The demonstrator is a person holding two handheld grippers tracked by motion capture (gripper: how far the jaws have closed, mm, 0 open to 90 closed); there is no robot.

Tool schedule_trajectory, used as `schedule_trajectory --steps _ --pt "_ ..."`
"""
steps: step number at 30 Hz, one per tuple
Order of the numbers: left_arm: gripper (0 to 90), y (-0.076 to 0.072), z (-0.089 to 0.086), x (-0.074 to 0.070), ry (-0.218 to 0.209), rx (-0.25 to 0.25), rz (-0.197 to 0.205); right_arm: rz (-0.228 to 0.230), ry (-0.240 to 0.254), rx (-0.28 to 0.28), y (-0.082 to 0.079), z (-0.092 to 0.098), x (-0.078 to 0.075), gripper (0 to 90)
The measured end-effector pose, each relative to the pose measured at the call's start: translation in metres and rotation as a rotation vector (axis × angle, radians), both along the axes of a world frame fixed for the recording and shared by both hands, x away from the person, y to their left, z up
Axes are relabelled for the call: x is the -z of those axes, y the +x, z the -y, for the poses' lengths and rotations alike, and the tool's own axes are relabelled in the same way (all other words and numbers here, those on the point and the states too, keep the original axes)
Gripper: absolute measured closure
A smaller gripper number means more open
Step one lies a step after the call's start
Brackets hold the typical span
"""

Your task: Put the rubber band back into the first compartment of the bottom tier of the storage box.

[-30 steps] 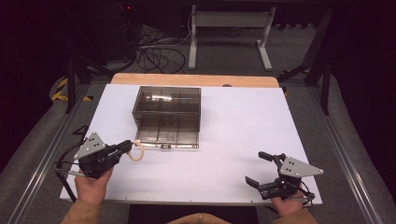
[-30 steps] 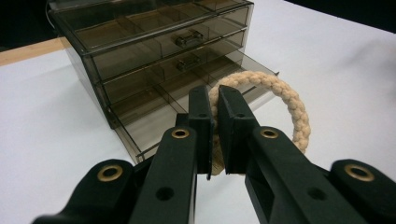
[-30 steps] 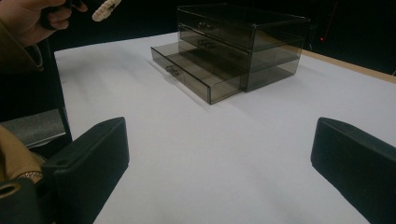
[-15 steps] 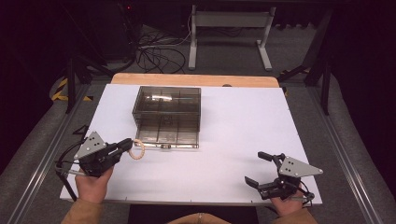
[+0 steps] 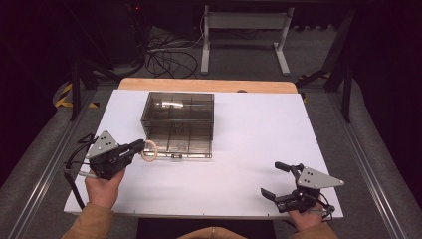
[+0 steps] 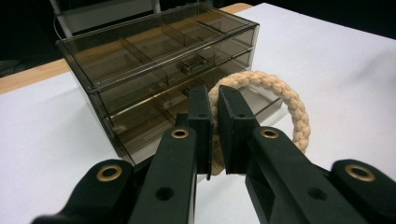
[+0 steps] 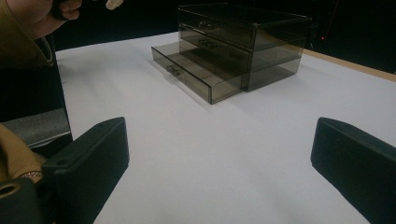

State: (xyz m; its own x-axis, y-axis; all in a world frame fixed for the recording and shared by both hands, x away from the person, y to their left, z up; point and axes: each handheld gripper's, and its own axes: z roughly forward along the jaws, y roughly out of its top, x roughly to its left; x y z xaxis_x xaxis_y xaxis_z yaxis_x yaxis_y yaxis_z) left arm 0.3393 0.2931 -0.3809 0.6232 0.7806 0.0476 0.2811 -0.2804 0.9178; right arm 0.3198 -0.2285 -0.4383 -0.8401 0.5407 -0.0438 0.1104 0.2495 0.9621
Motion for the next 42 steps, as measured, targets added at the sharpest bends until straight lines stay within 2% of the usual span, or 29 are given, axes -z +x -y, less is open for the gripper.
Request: schedule_trajectory --steps 7,42 --pt "83.8 0.013 0.002 0.000 0.009 -0.012 -0.025 -0.001 -0.001 -0.001 0.000 0.000 0.000 4.7" --pt "83.7 0.061 0.007 0.007 0.020 -0.080 -0.057 -0.002 -0.008 -0.002 0.001 0.000 0.001 4.7"
